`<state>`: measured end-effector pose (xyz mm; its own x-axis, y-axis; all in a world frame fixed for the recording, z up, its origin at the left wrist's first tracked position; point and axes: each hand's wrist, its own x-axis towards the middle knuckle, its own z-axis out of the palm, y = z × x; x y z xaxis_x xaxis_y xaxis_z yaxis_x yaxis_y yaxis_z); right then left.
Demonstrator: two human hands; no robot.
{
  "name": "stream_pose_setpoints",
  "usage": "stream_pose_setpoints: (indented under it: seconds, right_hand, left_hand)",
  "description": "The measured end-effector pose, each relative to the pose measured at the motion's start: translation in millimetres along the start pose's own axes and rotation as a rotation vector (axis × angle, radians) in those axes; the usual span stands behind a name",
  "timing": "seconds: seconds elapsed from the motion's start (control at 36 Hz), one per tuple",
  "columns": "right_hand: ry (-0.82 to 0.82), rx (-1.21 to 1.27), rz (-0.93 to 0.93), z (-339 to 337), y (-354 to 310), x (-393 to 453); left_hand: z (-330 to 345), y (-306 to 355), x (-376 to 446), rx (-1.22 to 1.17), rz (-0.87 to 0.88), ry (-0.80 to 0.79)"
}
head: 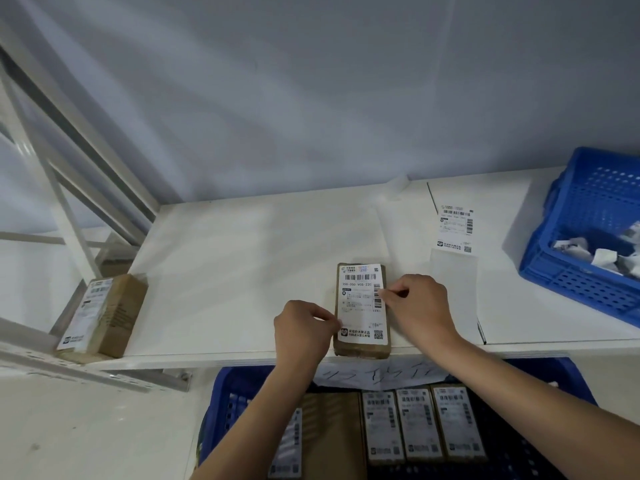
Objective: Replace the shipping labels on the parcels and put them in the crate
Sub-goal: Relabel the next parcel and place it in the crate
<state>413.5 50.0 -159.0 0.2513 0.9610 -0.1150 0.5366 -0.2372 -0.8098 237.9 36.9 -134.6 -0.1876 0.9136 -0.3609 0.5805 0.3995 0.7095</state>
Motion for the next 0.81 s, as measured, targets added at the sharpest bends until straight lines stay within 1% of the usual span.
stream_pose_setpoints:
  seconds: [0.36,0.81]
  right_hand:
    - [-0.004,-0.029,-0.007,1.0,-3.1,-1.8]
    - [-0.005,-0.038,-0.014,1.3,-4.8,-3.3]
  left_hand:
    - [3.2,-1.6,1.7,0.021,-0.007,0.020]
    - [4.2,2.9,0.3,0.121,0.015,0.016]
